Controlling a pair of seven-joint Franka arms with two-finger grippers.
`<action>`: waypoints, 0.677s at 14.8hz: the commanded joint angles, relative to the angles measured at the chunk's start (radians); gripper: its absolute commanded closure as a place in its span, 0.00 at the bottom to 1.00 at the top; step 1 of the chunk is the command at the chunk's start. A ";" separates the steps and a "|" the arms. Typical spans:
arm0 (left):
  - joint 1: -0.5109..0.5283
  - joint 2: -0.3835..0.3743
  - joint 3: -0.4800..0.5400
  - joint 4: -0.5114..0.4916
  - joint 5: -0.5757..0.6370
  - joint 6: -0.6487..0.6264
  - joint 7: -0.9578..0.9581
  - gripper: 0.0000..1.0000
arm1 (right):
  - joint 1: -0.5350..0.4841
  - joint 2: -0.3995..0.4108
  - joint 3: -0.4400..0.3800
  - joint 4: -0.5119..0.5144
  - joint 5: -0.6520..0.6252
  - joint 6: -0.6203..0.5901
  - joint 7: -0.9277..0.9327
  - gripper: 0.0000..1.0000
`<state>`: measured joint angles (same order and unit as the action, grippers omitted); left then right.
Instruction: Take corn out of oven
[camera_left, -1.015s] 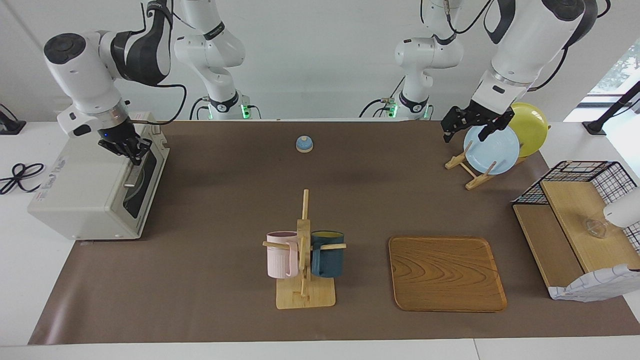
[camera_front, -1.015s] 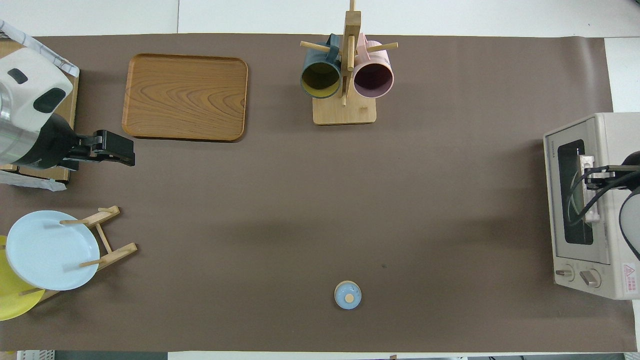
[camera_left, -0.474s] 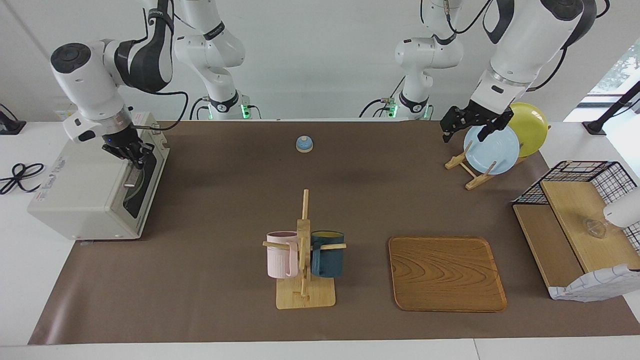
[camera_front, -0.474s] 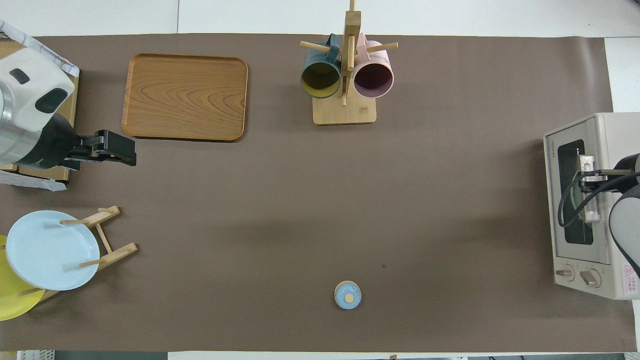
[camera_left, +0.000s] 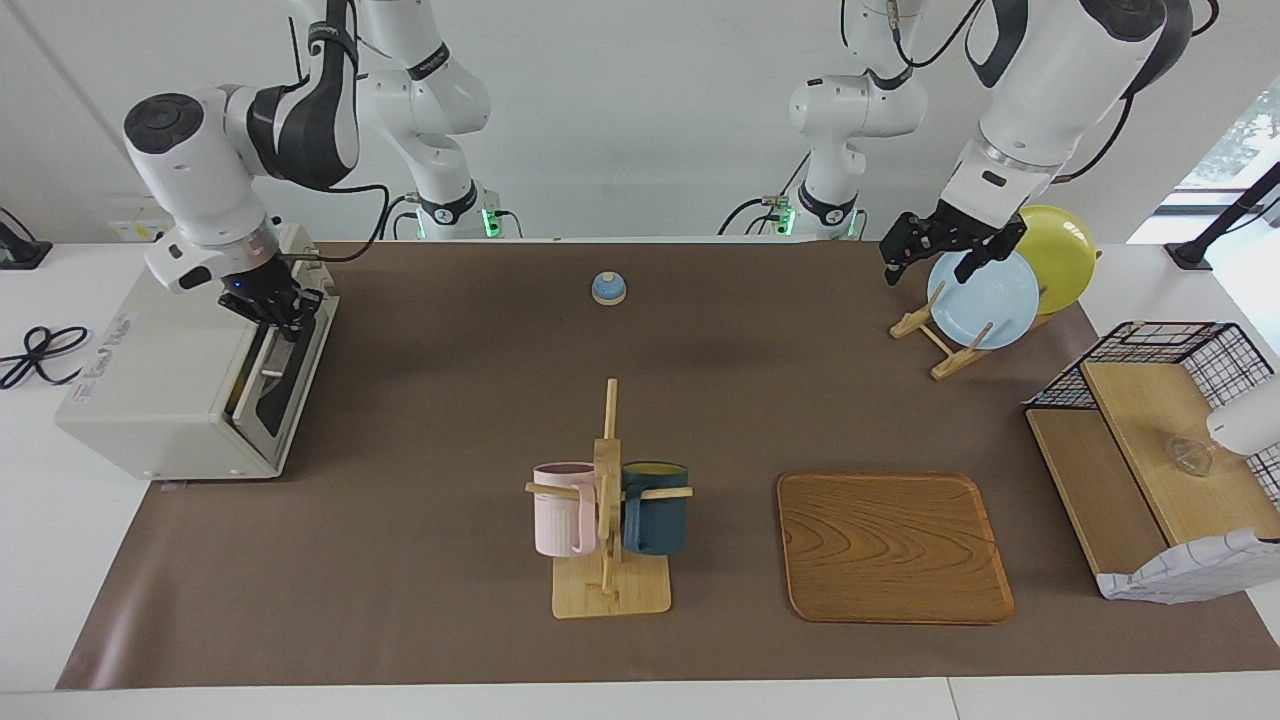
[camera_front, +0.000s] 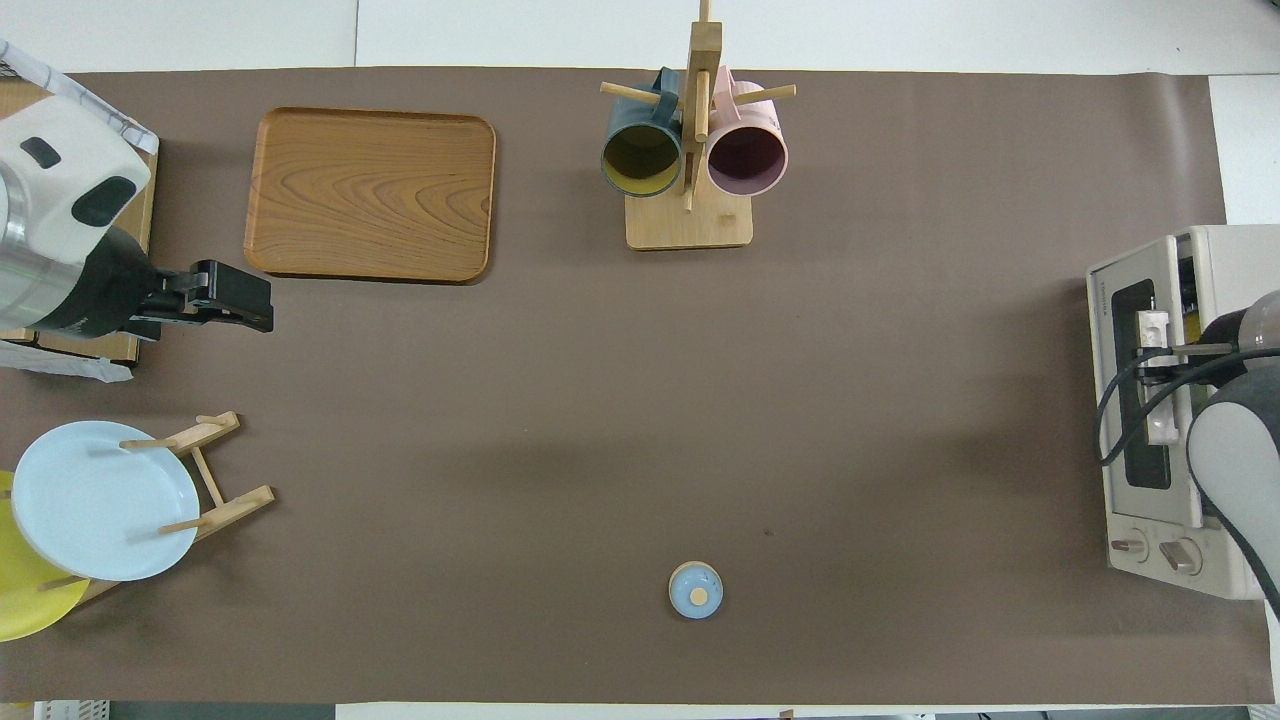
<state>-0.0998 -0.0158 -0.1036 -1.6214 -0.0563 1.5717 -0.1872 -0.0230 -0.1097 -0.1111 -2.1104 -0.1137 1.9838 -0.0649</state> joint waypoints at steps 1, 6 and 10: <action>0.009 -0.021 -0.002 -0.028 -0.011 0.030 -0.021 0.00 | 0.015 0.018 0.004 -0.022 -0.008 0.040 0.014 1.00; 0.006 -0.019 -0.002 -0.028 -0.010 0.037 -0.023 0.00 | 0.040 0.050 0.005 -0.060 0.000 0.122 0.014 1.00; 0.009 -0.019 -0.001 -0.029 -0.010 0.037 -0.021 0.00 | 0.071 0.091 0.005 -0.060 0.003 0.168 0.039 1.00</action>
<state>-0.0996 -0.0158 -0.1027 -1.6217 -0.0563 1.5851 -0.1994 0.0542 -0.0753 -0.1006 -2.1671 -0.0975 2.0617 -0.0399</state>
